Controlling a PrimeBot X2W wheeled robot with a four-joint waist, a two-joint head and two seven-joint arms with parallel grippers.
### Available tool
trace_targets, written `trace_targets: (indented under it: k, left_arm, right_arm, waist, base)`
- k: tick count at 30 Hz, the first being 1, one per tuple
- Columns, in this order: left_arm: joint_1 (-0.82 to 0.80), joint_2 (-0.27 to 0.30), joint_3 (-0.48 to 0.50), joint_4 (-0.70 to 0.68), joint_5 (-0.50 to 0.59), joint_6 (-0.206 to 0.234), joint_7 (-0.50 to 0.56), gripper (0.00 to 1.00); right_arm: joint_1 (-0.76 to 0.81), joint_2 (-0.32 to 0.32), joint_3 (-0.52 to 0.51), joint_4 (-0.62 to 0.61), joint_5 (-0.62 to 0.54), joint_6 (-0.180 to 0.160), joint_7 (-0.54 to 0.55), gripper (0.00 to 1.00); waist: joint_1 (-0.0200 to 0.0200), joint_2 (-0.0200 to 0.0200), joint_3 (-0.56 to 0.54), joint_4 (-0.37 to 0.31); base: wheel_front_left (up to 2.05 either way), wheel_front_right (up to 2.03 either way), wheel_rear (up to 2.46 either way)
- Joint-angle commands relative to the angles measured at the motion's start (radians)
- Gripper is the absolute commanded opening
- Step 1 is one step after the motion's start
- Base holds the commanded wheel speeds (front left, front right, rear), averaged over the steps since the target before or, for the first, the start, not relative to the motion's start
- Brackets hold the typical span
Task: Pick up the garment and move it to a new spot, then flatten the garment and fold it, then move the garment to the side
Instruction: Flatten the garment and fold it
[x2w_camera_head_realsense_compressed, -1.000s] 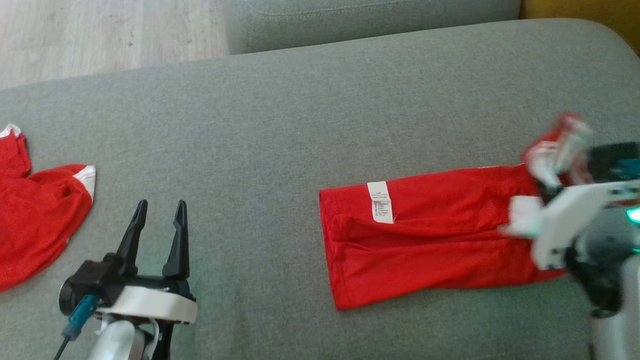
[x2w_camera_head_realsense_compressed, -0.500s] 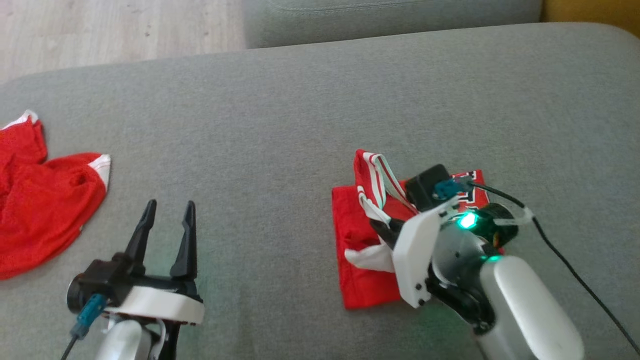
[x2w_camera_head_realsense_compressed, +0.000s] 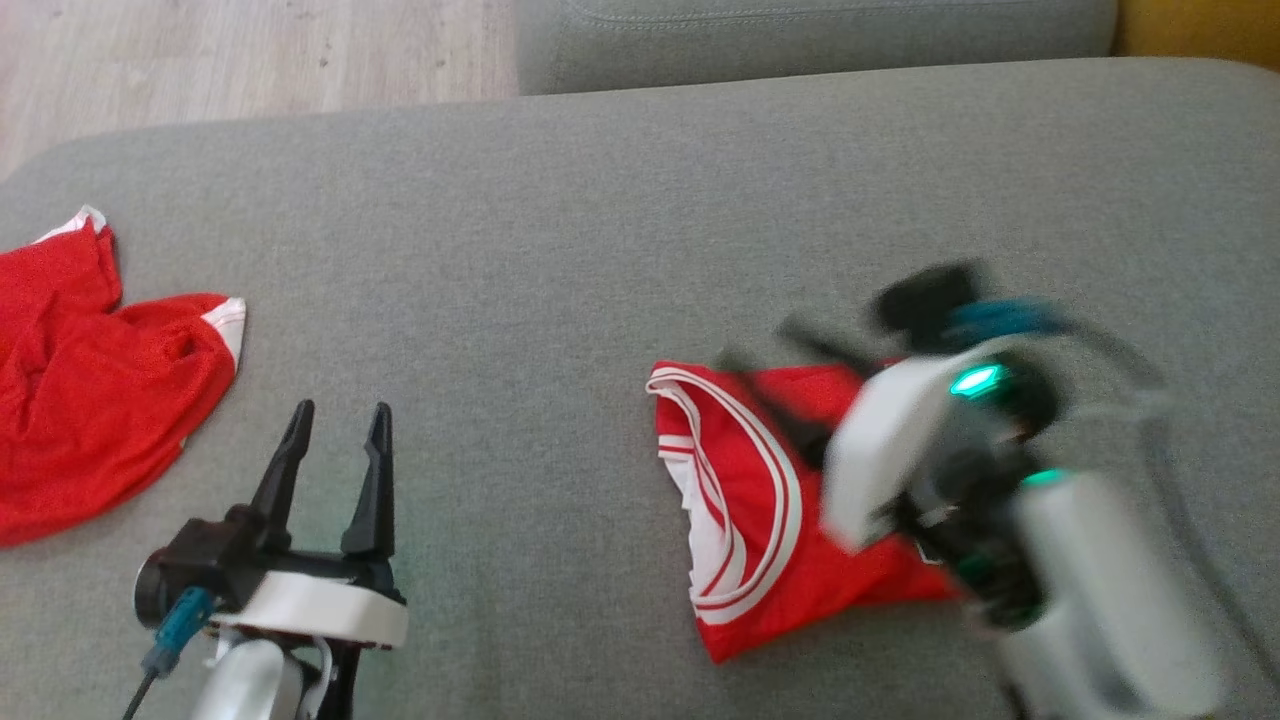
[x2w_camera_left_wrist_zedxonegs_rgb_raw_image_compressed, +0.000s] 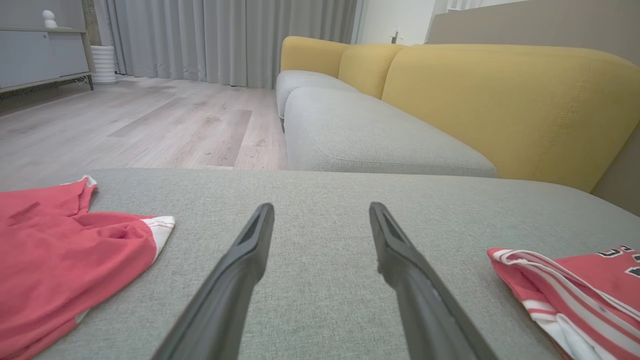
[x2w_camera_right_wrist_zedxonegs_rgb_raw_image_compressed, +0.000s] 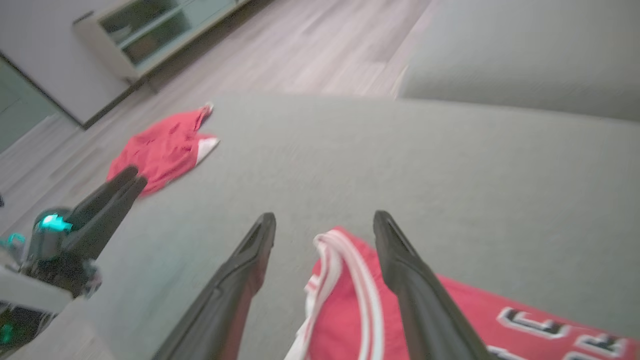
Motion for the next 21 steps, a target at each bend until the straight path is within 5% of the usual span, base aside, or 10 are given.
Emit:
trace_targets:
  k: [1, 8, 10, 15, 21]
  left_arm:
    - [-0.031, 0.017, 0.046, -0.031, -0.01, 0.009, -0.008, 1.0]
    - [-0.01, 0.029, 0.076, -0.054, -0.016, 0.017, -0.009, 1.0]
    - [0.002, 0.027, 0.087, -0.066, -0.017, 0.019, -0.009, 1.0]
    - [0.036, 0.017, 0.109, -0.087, -0.007, 0.025, -0.009, 1.0]
    - [0.089, 0.013, 0.124, -0.1, 0.022, 0.025, -0.01, 1.0]
  right_arm:
    - [-0.012, -0.002, -0.05, -0.09, -0.028, 0.007, -0.03, 1.0]
    - [0.079, -0.022, -0.305, -0.191, -0.155, 0.007, -0.2, 1.0]
    - [0.132, -0.043, -0.375, -0.167, -0.207, 0.007, -0.331, 1.0]
    - [0.203, -0.074, -0.412, -0.049, -0.259, 0.007, -0.577, 1.0]
    - [0.238, -0.081, -0.4, 0.101, -0.263, 0.007, -0.691, 1.0]
  waist:
    - [0.0, 0.0, -0.005, -0.005]
    - [0.0, 0.0, -0.02, -0.021]
    - [0.0, 0.0, -0.031, -0.032]
    - [0.0, 0.0, -0.06, -0.057]
    - [0.0, 0.0, -0.101, -0.076]
  base:
    - [0.0, 0.0, 0.0]
    - [0.0, 0.0, 0.0]
    - [0.0, 0.0, 0.0]
    - [0.0, 0.0, 0.0]
    - [0.0, 0.0, 0.0]
